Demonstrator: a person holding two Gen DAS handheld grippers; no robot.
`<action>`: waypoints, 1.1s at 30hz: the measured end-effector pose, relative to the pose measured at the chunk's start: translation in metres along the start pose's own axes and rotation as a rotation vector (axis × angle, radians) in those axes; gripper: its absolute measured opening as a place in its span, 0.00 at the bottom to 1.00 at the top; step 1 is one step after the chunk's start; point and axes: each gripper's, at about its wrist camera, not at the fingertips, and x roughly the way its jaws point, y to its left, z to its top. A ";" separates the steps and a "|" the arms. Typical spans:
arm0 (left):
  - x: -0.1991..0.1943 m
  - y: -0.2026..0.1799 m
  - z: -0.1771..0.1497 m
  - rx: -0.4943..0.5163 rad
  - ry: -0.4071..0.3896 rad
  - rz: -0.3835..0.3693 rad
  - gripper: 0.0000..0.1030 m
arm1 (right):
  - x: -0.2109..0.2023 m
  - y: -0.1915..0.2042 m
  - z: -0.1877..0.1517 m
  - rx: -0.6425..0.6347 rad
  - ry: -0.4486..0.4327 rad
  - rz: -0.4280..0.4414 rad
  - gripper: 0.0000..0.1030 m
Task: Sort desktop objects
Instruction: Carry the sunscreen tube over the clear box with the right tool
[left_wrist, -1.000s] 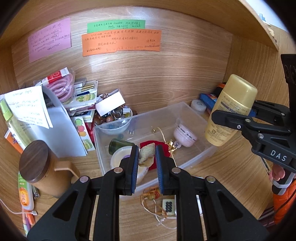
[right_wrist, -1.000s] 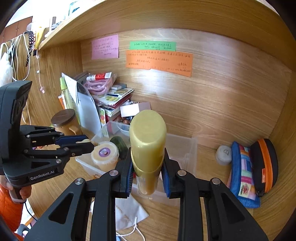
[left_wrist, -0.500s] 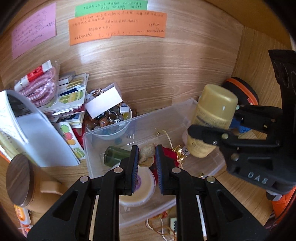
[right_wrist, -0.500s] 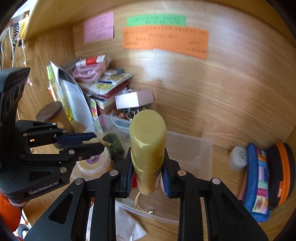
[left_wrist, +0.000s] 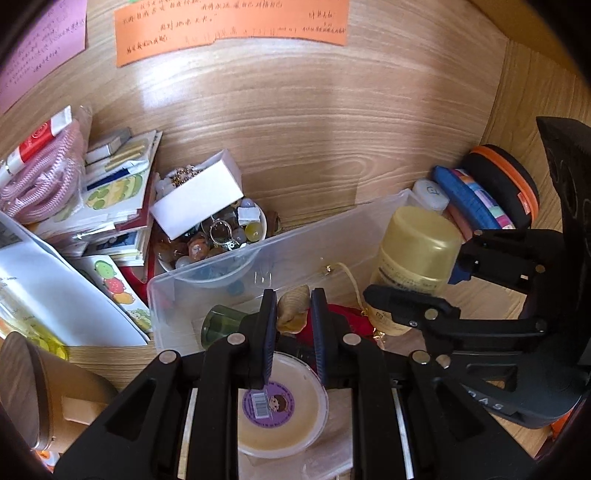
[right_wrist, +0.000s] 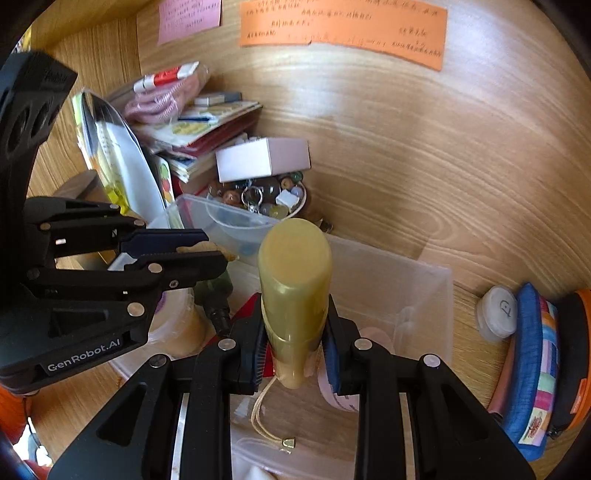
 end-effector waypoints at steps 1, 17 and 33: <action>0.003 -0.001 0.000 0.002 0.003 -0.001 0.17 | 0.003 0.000 0.000 -0.002 0.006 0.000 0.23; 0.021 0.001 -0.005 0.010 0.042 -0.016 0.17 | 0.018 -0.005 -0.005 -0.009 0.023 -0.017 0.24; 0.012 0.010 -0.010 -0.020 0.018 -0.041 0.24 | 0.031 0.001 -0.012 -0.053 0.053 -0.068 0.30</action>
